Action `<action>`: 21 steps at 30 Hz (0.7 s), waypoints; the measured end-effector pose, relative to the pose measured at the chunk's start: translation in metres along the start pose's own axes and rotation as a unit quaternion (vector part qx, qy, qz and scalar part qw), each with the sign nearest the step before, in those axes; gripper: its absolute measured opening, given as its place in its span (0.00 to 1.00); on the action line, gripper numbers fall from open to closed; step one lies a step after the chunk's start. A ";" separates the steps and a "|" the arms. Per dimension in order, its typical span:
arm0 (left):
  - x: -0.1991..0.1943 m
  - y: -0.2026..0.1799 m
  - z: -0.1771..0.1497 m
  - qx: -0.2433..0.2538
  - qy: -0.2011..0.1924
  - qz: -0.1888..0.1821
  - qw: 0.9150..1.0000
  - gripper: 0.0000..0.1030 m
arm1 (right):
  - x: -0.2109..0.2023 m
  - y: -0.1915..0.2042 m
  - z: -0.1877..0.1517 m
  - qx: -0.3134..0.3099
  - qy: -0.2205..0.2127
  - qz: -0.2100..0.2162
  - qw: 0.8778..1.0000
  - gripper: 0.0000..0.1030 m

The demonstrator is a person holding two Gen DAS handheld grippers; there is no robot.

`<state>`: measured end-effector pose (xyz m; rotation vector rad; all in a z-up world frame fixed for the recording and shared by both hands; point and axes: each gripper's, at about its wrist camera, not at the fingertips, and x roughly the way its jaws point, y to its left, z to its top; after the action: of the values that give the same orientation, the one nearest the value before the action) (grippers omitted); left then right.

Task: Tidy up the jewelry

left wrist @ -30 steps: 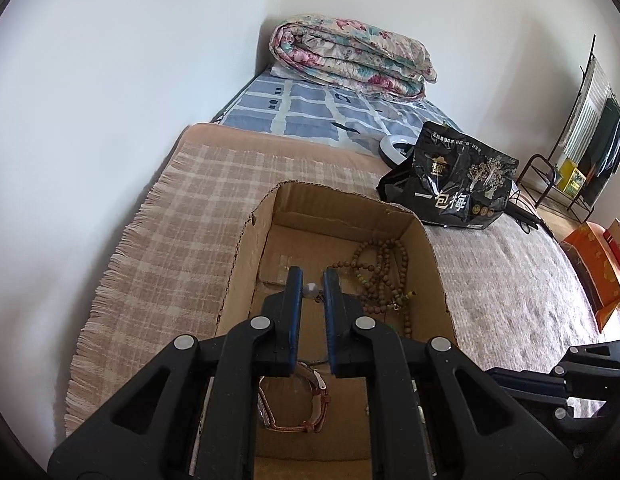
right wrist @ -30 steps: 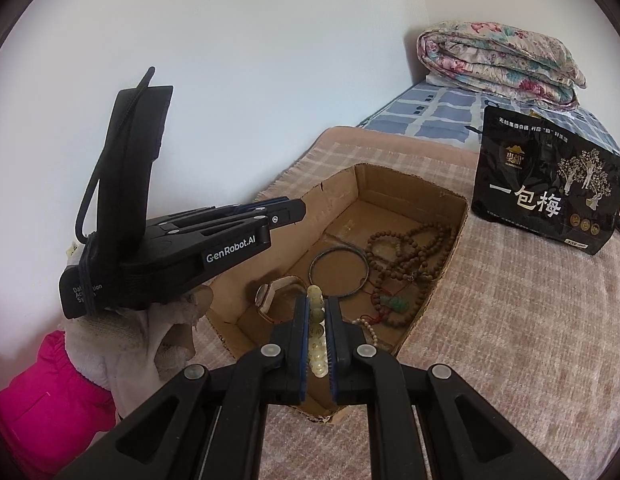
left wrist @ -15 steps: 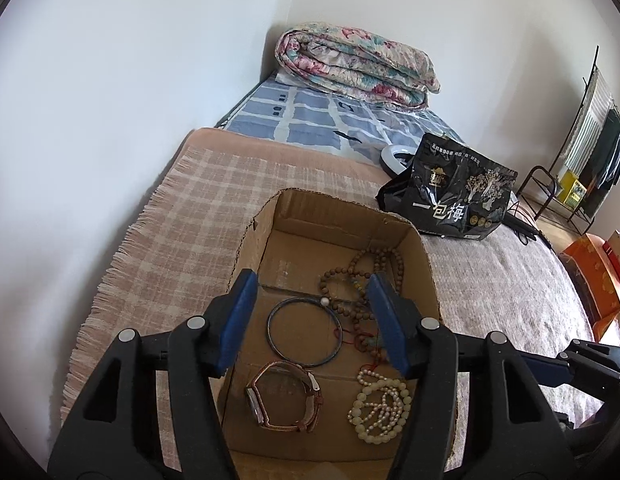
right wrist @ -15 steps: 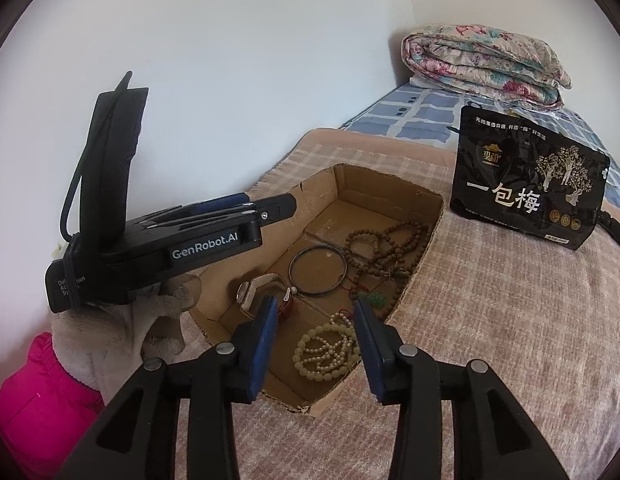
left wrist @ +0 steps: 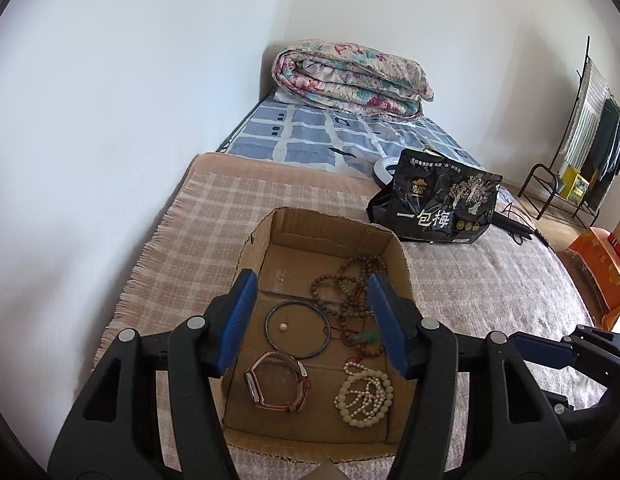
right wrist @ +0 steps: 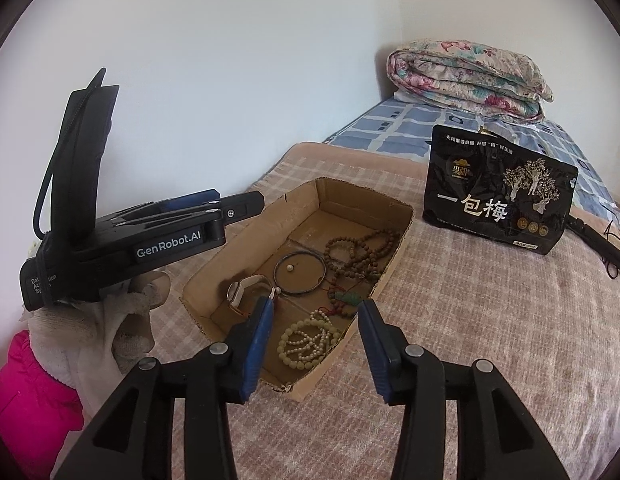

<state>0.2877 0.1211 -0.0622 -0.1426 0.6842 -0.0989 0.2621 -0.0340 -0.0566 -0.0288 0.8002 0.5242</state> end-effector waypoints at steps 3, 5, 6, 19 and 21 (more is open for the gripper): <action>-0.016 -0.008 0.001 0.007 -0.010 0.001 1.000 0.58 | -0.011 0.001 0.000 0.001 -0.006 -0.006 1.000 0.45; -0.026 -0.014 0.001 0.014 -0.017 0.005 1.000 0.58 | -0.018 0.000 -0.001 0.001 -0.011 -0.008 1.000 0.45; -0.030 -0.017 0.001 0.017 -0.020 0.007 1.000 0.58 | -0.022 0.000 -0.001 0.001 -0.013 -0.009 1.000 0.45; -0.112 -0.048 -0.009 0.028 -0.056 0.042 0.997 0.58 | -0.084 -0.011 -0.014 0.000 -0.053 -0.050 0.997 0.57; -0.123 -0.053 -0.013 0.030 -0.060 0.049 0.997 0.58 | -0.094 -0.016 -0.017 0.005 -0.059 -0.058 0.997 0.60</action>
<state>0.1820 0.0848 0.0131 -0.0571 0.5662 -0.0156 0.2035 -0.0931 -0.0062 -0.0348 0.6819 0.4086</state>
